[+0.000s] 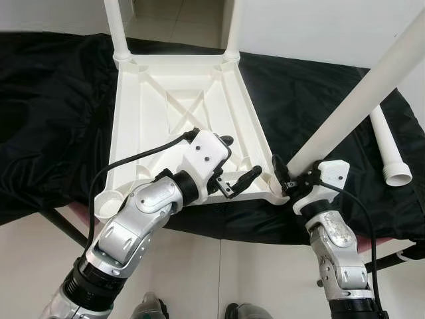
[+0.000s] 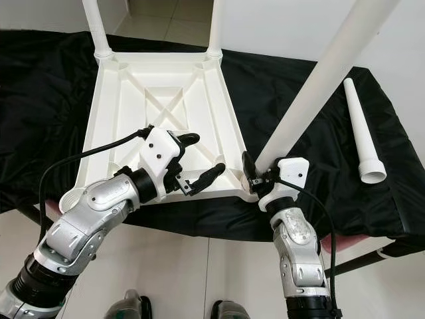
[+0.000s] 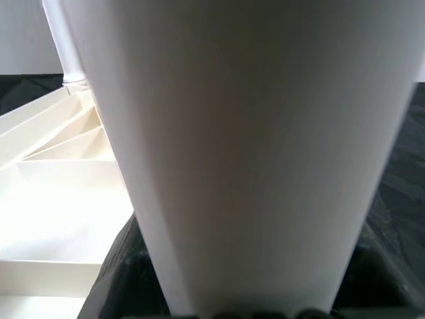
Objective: Building children table
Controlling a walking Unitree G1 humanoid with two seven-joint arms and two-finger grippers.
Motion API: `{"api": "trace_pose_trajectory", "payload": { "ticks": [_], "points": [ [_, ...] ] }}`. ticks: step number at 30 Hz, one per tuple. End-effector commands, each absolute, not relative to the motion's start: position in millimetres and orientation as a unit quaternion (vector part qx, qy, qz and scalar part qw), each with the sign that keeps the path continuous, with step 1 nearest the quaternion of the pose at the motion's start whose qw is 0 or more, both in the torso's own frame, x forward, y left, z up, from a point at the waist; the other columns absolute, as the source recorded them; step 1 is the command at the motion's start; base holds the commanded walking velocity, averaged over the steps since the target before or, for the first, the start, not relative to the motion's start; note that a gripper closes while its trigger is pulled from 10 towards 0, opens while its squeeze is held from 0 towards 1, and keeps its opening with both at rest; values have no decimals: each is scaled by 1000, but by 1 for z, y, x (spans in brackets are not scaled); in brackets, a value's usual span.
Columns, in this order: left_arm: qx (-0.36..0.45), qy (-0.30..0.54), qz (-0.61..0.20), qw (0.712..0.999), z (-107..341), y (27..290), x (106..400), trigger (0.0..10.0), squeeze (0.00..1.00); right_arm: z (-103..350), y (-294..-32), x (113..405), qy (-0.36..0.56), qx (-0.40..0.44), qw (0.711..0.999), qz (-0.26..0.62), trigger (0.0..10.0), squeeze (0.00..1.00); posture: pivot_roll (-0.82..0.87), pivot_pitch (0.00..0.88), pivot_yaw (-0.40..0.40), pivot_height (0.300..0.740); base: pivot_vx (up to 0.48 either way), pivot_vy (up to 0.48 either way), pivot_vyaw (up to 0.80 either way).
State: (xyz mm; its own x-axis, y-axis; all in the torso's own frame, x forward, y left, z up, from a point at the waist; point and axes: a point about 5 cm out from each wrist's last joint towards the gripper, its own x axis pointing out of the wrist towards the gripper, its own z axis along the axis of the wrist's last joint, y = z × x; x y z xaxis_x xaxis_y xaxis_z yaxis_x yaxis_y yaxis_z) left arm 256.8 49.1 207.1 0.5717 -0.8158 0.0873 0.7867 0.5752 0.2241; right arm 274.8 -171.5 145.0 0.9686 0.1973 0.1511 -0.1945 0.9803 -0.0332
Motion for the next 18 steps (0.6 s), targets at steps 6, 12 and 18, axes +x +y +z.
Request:
{"api": "trace_pose_trajectory", "payload": {
  "ticks": [6,12,18],
  "points": [
    [85,-86,-490,863,207,46,251,10000,0,121,-186,287,25,-10,996,84,10000,0,75,102,-10,740,0,0,0],
    [87,-87,-490,863,207,46,251,10000,0,125,-184,295,41,-8,994,102,10000,0,83,98,-15,740,0,0,0],
    [88,-88,-487,865,208,47,251,10000,0,125,-181,299,55,-6,992,115,10000,0,90,92,-18,740,0,0,0]
  ]
}}
